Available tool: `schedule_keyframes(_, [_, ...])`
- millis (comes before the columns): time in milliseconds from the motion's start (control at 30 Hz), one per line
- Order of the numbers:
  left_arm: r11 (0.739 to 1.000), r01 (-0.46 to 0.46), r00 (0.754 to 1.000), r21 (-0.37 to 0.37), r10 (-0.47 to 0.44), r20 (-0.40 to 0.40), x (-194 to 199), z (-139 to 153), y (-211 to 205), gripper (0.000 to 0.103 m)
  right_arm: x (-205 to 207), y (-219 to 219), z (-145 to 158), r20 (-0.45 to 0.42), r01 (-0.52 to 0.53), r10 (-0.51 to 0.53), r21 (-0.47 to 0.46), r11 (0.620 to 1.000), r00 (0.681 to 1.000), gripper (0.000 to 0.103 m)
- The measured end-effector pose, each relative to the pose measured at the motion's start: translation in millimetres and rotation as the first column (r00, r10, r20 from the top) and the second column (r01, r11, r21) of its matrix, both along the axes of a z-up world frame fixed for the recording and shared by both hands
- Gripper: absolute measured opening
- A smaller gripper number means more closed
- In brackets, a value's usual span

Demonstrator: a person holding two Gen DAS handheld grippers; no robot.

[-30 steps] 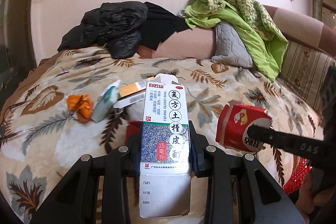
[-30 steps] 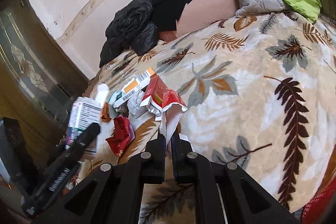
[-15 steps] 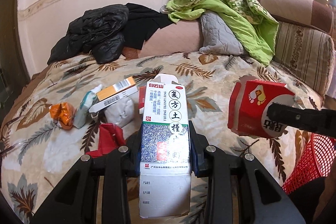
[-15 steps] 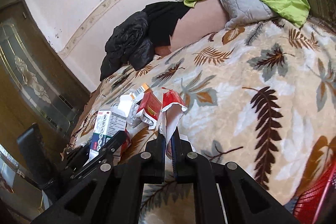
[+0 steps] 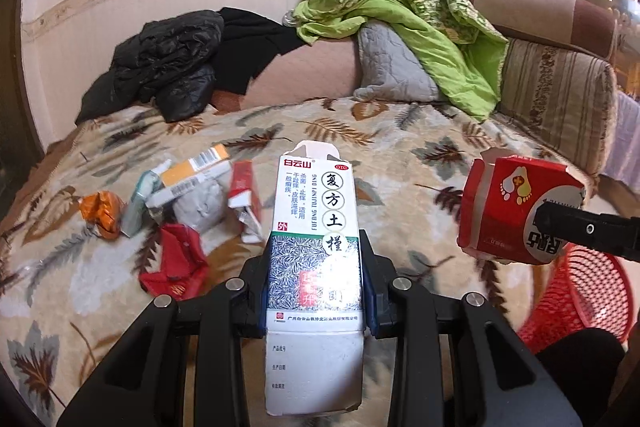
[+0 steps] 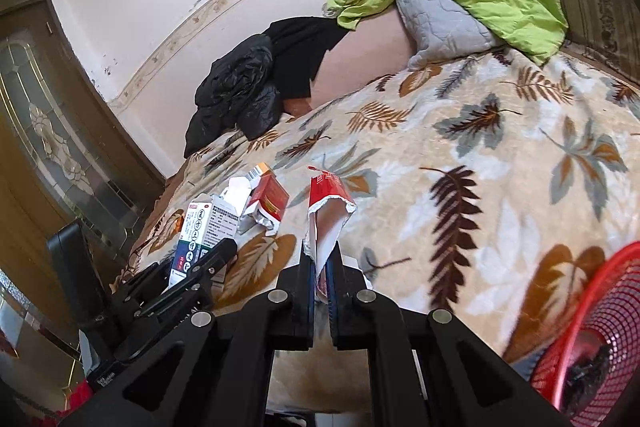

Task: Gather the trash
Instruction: 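Carry both boxes to the red basket and open both tools over it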

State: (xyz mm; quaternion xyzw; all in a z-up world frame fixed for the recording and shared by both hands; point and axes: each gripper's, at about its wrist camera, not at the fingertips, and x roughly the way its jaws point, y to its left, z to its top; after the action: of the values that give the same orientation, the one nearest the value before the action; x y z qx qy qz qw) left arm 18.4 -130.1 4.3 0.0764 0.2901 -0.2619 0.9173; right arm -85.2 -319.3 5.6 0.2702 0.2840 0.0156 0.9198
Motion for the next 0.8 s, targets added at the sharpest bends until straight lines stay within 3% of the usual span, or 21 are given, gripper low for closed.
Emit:
schedule_keyframes(133, [0.997,0.065,0.997,-0.028,-0.066,-0.029,-24,8,-10,0.032,-37,-22,13,0.017,0.047,-0.047,0.012,0.999,0.999,0.005])
schedule_keyframes(300, [0.978,0.205,0.977,-0.046,-0.207,-0.047,-62,25,-45,0.033,-105,-75,29,0.031,0.195,-0.195,0.018,0.981,0.980,0.006])
schedule_keyframes(400, [0.949,0.311,0.947,-0.046,-0.313,-0.070,-86,33,-78,0.033,-137,-104,28,0.011,0.280,-0.280,0.021,0.960,0.960,0.006])
schedule_keyframes(567, [0.876,0.481,0.870,-0.036,-0.482,-0.099,-129,45,-137,0.033,-179,-142,12,-0.043,0.374,-0.372,0.047,0.926,0.927,0.006])
schedule_keyframes(800, [0.804,0.592,0.782,-0.061,-0.591,-0.197,-162,43,-192,0.033,-209,-169,4,-0.066,0.411,-0.407,0.058,0.910,0.911,0.006])
